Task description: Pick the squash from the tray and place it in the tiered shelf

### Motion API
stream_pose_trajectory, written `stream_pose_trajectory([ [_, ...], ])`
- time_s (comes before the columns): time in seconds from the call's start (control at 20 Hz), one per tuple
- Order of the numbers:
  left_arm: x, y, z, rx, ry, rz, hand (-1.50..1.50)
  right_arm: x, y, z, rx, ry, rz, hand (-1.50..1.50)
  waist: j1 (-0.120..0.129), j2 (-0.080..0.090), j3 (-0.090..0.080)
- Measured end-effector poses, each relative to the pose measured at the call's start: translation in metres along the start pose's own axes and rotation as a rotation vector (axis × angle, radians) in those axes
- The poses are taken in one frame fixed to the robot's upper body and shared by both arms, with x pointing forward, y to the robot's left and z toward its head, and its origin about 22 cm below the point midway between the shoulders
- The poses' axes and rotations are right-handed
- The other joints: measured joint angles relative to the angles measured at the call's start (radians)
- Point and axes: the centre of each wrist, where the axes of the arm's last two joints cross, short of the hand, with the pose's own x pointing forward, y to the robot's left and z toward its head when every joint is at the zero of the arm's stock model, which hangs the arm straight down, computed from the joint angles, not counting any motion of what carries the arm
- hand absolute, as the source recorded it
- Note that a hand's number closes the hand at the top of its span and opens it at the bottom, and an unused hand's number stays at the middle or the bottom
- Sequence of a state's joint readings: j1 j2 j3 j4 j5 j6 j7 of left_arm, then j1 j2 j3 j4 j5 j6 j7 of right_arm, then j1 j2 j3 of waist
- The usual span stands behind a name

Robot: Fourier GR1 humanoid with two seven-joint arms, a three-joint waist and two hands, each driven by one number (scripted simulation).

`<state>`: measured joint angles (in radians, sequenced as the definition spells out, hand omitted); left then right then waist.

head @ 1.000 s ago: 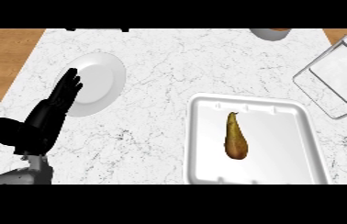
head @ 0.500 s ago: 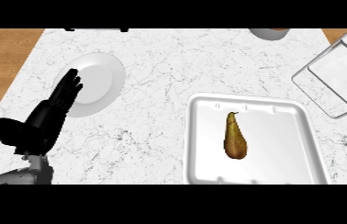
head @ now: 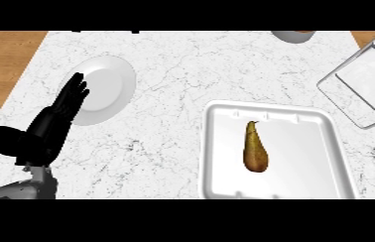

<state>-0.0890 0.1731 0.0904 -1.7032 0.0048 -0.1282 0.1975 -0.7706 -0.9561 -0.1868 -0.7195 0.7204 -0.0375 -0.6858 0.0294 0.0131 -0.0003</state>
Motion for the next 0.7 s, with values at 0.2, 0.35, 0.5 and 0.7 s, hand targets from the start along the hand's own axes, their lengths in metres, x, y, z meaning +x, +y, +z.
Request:
stream_pose_trajectory([
  [0.2,0.003,-0.002,-0.002,-0.004,-0.006,-0.003,0.00,-0.011,-0.010,0.012,0.127,-0.015,0.265,-1.50,0.005,0.002,0.000],
  [0.35,0.002,-0.001,-0.001,-0.002,-0.006,-0.002,0.00,-0.017,-0.018,0.008,0.103,0.079,0.261,-1.50,0.009,-0.001,-0.001],
  [0.5,0.000,0.003,0.002,0.003,0.001,-0.002,0.00,-0.014,-0.023,-0.004,0.057,0.120,0.208,-1.50,0.005,-0.004,0.000],
  [0.7,0.000,0.003,0.000,0.006,0.009,-0.003,0.00,-0.016,-0.042,-0.012,-0.034,0.146,0.041,-1.50,-0.003,-0.007,0.001],
])
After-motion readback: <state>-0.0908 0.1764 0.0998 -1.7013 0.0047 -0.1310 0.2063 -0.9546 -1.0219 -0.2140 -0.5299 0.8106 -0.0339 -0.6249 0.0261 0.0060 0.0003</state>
